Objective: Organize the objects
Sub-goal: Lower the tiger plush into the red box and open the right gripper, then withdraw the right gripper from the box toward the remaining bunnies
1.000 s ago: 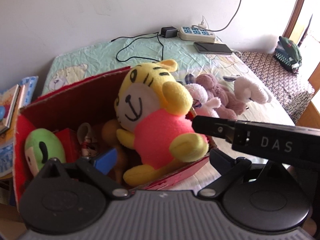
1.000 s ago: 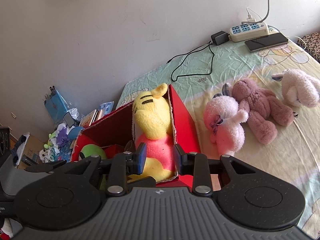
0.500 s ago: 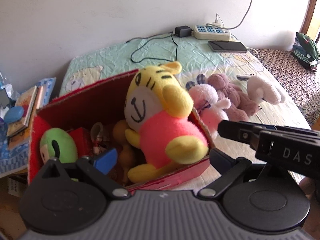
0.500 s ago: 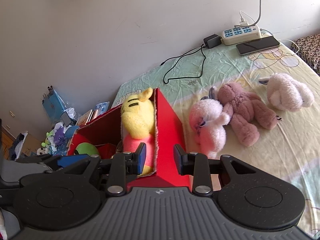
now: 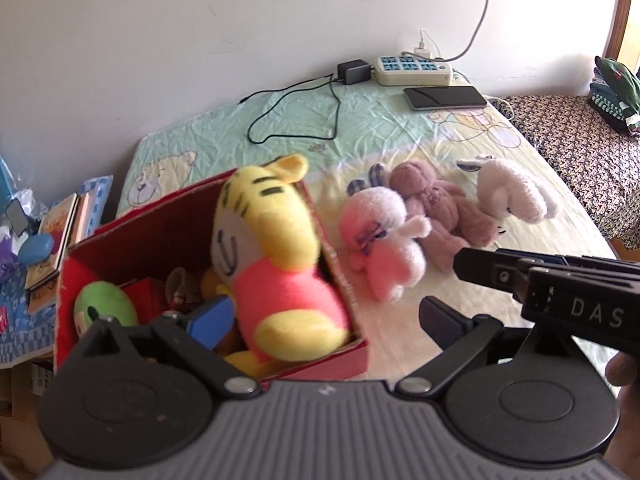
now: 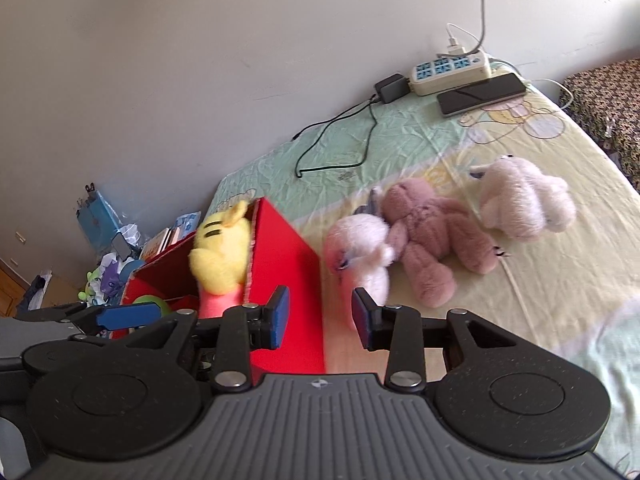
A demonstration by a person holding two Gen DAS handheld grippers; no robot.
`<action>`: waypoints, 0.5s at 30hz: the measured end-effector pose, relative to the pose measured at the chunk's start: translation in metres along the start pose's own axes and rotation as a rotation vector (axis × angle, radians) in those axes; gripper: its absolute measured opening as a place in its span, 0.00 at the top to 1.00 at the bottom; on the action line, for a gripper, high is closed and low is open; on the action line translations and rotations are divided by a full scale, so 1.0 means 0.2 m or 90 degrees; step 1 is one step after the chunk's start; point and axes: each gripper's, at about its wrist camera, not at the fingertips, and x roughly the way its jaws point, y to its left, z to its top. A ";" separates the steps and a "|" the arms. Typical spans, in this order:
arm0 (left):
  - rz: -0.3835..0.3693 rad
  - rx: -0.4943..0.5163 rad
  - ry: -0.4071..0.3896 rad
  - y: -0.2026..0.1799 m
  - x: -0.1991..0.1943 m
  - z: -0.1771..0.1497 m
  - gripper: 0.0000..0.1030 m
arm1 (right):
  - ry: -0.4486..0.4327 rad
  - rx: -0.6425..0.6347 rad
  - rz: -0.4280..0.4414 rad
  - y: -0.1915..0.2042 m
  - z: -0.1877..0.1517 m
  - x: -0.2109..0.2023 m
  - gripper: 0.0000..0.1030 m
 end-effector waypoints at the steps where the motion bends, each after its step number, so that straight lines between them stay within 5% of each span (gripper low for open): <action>1: 0.000 0.001 0.001 -0.02 0.00 0.00 0.04 | 0.002 0.003 -0.001 -0.02 0.00 0.00 0.63; 15: -0.021 0.026 0.028 -0.32 0.08 0.05 0.04 | 0.022 0.037 -0.033 -0.29 0.02 -0.06 0.63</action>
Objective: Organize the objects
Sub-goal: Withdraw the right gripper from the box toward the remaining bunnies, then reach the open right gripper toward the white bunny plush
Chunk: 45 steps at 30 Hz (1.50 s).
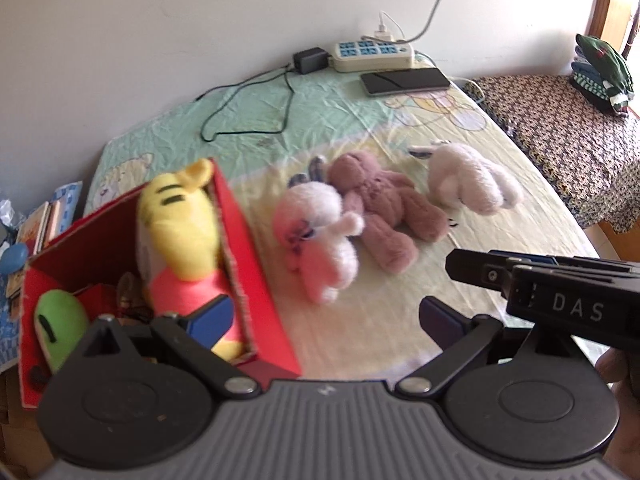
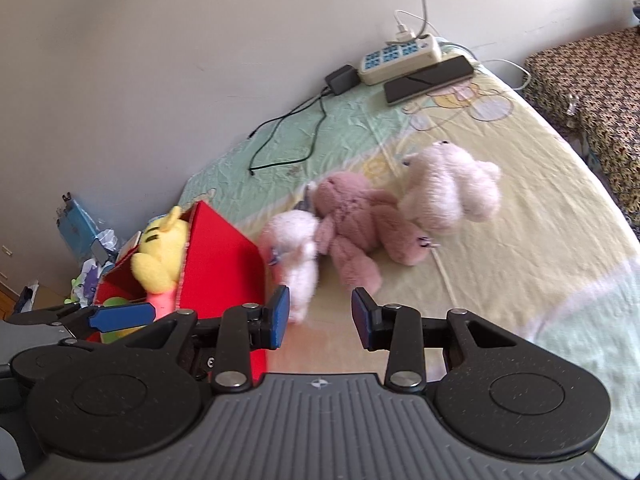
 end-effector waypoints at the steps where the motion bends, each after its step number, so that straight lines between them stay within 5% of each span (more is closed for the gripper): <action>1: -0.002 0.002 0.002 -0.02 0.01 0.00 0.04 | 0.002 0.001 -0.002 -0.02 0.00 0.00 0.63; 31: -0.008 0.022 0.086 -0.35 0.33 0.10 0.04 | 0.058 0.045 -0.016 -0.41 0.10 0.06 0.63; 40: -0.026 0.015 0.091 -0.34 0.42 0.16 0.04 | 0.029 0.074 -0.030 -0.53 0.23 0.07 0.63; 45: -0.079 -0.006 0.078 -0.31 0.46 0.21 0.04 | -0.008 0.086 -0.017 -0.56 0.36 0.08 0.62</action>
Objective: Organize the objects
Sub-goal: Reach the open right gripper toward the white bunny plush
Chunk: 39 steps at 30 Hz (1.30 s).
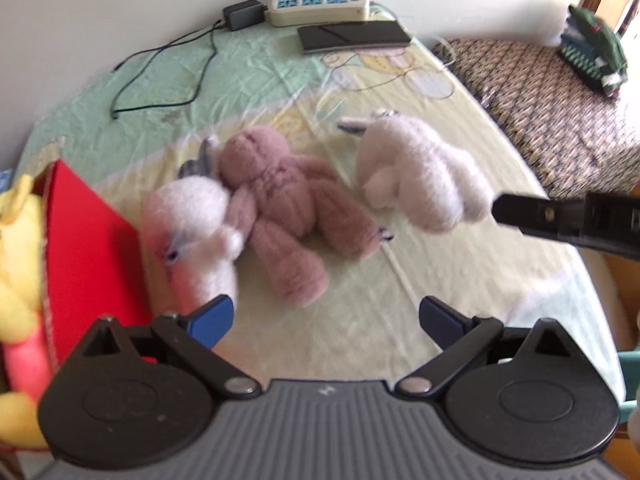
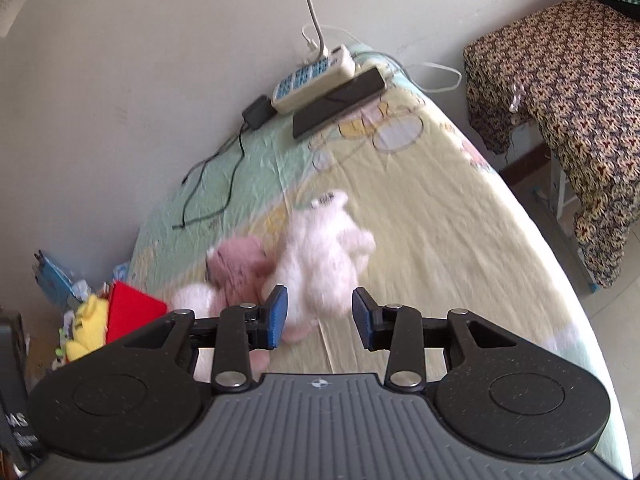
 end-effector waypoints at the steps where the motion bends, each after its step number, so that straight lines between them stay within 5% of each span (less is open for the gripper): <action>1: -0.007 -0.004 0.000 0.00 0.01 0.01 0.04 | -0.004 -0.004 0.003 0.01 0.03 0.01 0.62; 13: -0.020 -0.012 -0.002 0.05 0.07 0.05 0.04 | 0.004 -0.121 -0.018 0.13 0.17 0.35 0.62; 17: -0.022 -0.015 0.004 0.07 0.11 0.07 0.04 | 0.004 -0.160 -0.071 0.13 0.15 0.40 0.60; 21: -0.029 -0.012 0.000 0.07 0.13 0.10 0.04 | 0.007 -0.110 -0.058 -0.01 0.15 0.37 0.46; 26: -0.063 0.003 -0.016 0.02 0.14 0.14 0.04 | 0.002 -0.032 -0.043 -0.19 0.17 0.29 0.46; 32: -0.128 0.040 -0.033 -0.11 0.17 0.16 0.04 | -0.001 0.008 -0.101 -0.34 0.21 0.24 0.56; 36: -0.147 0.061 -0.027 -0.19 0.21 0.18 0.05 | -0.033 0.092 -0.003 -0.43 0.22 0.16 0.56; 39: -0.151 0.069 -0.023 -0.22 0.24 0.18 0.05 | -0.044 0.044 0.045 -0.32 0.23 0.13 0.48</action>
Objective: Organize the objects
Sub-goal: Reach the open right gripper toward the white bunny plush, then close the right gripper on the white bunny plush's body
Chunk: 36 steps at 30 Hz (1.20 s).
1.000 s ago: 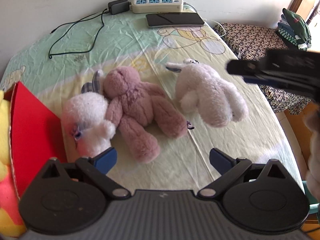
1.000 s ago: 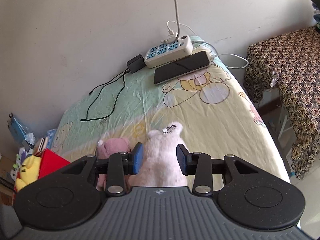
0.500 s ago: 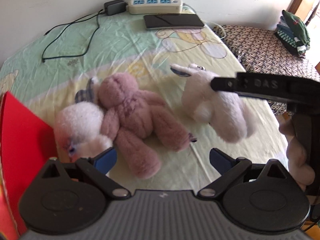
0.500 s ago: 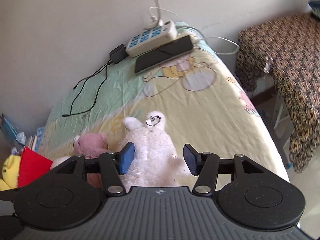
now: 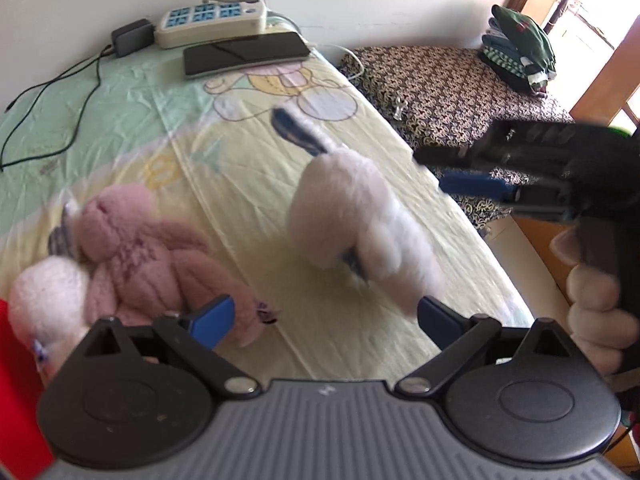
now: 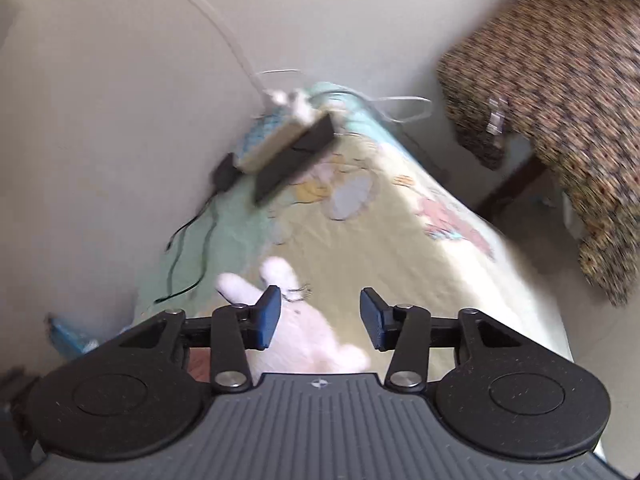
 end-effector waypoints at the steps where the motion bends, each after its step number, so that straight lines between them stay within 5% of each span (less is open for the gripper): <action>1: -0.004 0.001 0.001 0.00 0.01 0.00 0.05 | 0.011 -0.030 0.005 0.05 -0.01 0.01 0.46; 14: -0.022 -0.033 0.015 0.13 -0.02 -0.13 0.05 | 0.120 -0.292 -0.017 0.34 -0.23 0.15 0.43; 23: -0.018 -0.046 0.012 0.16 -0.07 -0.20 0.05 | 0.150 -0.203 0.002 0.23 -0.22 0.26 0.28; 28: -0.013 -0.034 0.004 0.13 -0.12 -0.22 0.05 | 0.140 -0.192 -0.003 0.27 -0.25 0.19 0.35; 36: -0.020 -0.042 -0.001 0.16 -0.22 -0.34 0.05 | 0.166 -0.247 0.012 0.36 -0.41 0.06 0.63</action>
